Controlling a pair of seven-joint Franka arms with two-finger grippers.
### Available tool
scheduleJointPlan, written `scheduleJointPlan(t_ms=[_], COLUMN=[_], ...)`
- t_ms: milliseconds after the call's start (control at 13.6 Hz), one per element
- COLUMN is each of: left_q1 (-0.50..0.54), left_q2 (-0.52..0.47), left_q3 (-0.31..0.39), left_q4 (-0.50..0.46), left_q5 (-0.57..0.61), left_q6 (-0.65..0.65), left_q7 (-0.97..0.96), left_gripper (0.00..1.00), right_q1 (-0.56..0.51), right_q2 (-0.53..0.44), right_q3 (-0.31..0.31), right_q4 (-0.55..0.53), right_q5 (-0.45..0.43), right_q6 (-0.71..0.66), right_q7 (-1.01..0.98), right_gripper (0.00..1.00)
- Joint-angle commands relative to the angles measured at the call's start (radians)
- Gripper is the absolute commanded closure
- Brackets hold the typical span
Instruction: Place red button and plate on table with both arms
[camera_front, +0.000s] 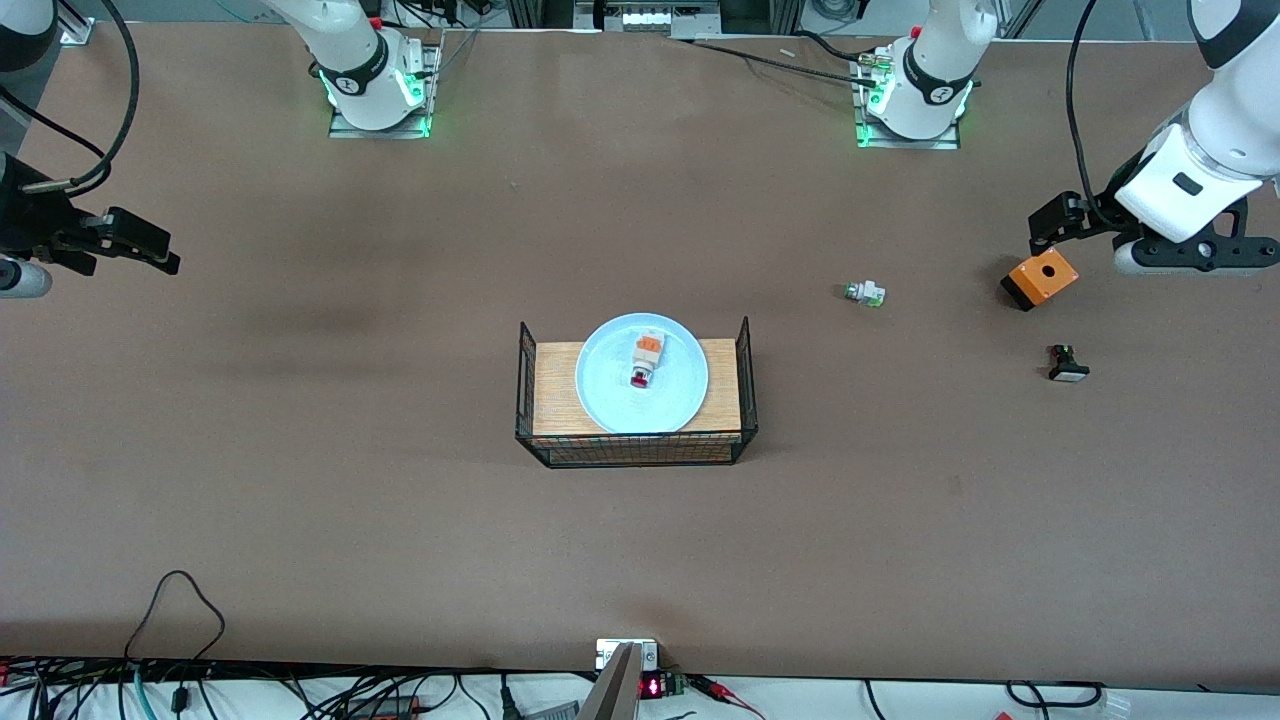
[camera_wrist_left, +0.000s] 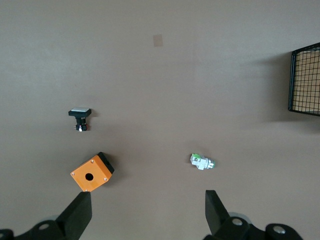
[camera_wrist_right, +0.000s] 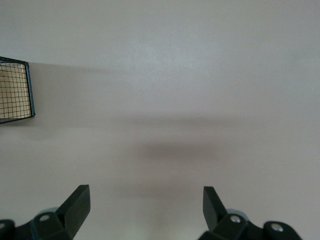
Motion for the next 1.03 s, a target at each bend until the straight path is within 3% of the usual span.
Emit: scheduleJointPlan(t_ms=[0,516,737,958], left_q1=[-0.001,-0.004,-0.021,-0.11], left_q2=[0.002,0.005,0.024,0.091], left_q3=[0.002,-0.009,-0.032,-0.074], left_q4=[0.026,0.035,0.054,0.151], left_q5=[0.0,-0.046,-0.15,-0.198], left_q6=[-0.027,-0.04,-0.037,-0.035], left_q7=[0.008,0.011,0.014,-0.081], left_gripper=[0.0,0.0,0.0,0.0], right_q1=[0.0,0.001,0.003,0.003], right_q2=[-0.011,-0.009,-0.011,-0.011], right_q3=[0.005,0.005,0.005,0.007], right_q4=[0.004,0.004,0.004,0.004], right_q5=[-0.014,-0.017,-0.017,-0.017], right_q6=[-0.015,-0.013,-0.013,-0.013], right_q7=[0.011,0.009,0.009,0.011], right_gripper=[0.0,0.0,0.0,0.0])
